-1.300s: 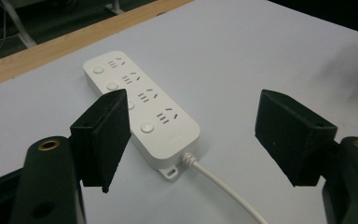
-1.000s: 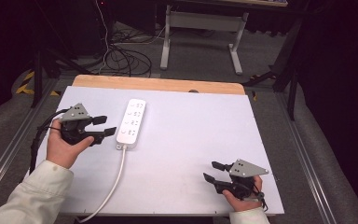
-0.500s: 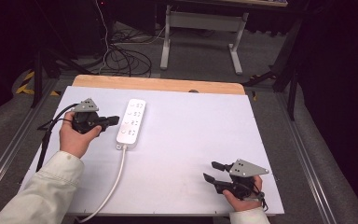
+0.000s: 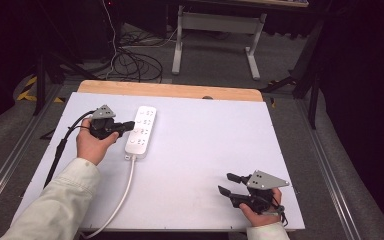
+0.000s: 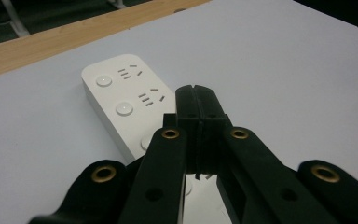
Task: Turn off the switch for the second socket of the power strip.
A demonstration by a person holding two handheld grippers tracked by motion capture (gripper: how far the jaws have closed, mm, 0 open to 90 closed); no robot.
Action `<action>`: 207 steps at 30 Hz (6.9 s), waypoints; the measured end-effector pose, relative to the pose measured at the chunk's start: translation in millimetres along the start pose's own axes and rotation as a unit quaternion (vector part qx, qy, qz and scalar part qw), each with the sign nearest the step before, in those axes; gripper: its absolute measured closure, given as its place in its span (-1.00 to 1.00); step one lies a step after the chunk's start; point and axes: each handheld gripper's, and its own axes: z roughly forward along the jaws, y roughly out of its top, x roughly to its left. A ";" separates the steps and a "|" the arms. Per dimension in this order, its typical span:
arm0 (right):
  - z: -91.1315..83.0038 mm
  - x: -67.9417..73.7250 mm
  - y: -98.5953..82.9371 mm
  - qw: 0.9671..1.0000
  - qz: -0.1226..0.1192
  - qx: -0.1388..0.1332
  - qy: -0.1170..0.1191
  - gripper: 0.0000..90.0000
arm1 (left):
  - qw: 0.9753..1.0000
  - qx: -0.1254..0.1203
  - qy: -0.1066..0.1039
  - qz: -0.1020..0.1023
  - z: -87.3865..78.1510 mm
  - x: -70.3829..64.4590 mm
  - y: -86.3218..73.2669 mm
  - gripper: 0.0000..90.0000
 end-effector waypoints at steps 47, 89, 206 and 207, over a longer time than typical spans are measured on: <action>0.2 -1.3 -1.1 1.000 0.005 0.001 0.005 0.04 | 0.998 0.041 0.048 0.016 44.6 13.8 -21.2 1.00; 0.4 -0.4 -1.3 1.000 0.003 0.003 0.008 0.04 | 0.994 0.061 0.082 0.037 46.5 6.2 -19.5 1.00; 0.3 -0.7 -1.7 1.000 0.009 -0.005 0.009 -0.01 | 0.997 -0.053 0.018 0.043 -124.7 -54.4 -96.5 -0.75; 0.2 -0.6 -1.7 1.000 0.009 -0.005 0.009 -0.01 | 0.998 -0.053 0.019 0.041 -125.8 -53.6 -99.2 -0.75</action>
